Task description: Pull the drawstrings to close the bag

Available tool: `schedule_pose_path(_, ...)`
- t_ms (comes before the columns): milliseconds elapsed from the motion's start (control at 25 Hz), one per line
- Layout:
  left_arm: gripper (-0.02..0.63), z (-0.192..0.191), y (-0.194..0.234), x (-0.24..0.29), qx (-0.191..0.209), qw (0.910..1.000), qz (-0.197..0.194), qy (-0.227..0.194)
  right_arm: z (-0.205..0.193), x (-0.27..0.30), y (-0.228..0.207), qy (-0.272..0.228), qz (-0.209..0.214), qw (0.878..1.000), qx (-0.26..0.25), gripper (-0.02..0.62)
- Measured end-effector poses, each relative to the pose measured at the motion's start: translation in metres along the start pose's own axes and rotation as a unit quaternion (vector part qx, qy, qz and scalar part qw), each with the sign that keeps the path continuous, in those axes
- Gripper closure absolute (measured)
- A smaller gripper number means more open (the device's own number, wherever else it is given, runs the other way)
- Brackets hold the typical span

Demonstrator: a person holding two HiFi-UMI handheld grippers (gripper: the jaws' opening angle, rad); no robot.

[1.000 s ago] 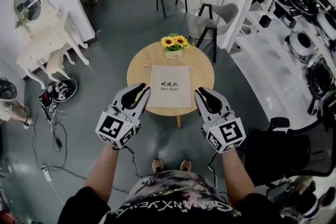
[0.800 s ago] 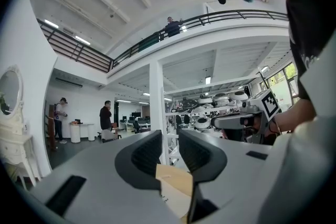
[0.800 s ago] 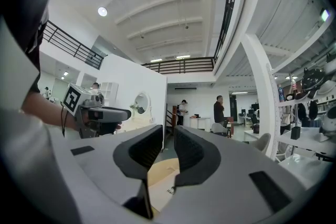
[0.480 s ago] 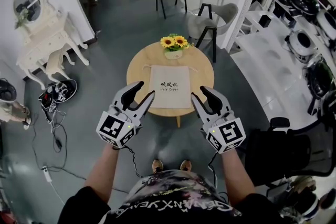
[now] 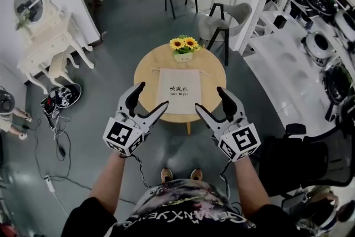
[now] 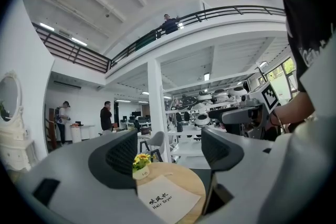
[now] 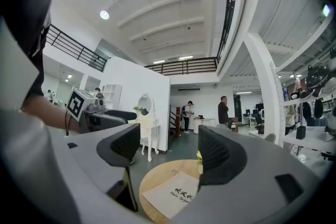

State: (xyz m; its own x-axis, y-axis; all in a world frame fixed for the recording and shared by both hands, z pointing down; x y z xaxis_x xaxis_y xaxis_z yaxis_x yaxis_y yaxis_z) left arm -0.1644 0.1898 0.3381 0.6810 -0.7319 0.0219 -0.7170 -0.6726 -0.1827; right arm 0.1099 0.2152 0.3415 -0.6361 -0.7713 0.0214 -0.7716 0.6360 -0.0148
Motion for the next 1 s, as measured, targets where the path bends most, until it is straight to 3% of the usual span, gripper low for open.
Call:
schedule_pose_path(320, 0.071, -0.0014, -0.0023, 0.0017, 0.013, 0.9999, 0.002, -0.002, 0.0004, 0.0039, -0.0006, -0.009, 0.013, 1.000, 0.002, 0.012)
schedule_pose_path(440, 0.020, -0.0004, -0.0048, 0.0025, 0.016, 0.9998, -0.004, -0.004, -0.0012, 0.0045, 0.0003, -0.006, 0.015, 1.000, -0.001, 0.011)
schedule_pose_path(1000, 0.018, -0.0031, -0.0036, 0.0023, 0.015, 0.9999, -0.002, -0.003, -0.0058, 0.0074, 0.0000, 0.000, 0.014, 1.000, -0.002, 0.011)
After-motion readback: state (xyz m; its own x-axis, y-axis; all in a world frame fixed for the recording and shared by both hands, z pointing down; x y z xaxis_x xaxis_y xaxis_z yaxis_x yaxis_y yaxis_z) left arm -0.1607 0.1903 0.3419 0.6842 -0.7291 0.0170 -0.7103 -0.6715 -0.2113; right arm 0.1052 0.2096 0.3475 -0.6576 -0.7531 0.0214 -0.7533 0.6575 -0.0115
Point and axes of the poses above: the fingertips, and each gripper's own axes: x forward along the fingers, y to its left, z out of its top, the point moved 10 cm from there along -x, backward along the fingers, and after that the axes turned 3 degrees about x, right-handed, at the moved point
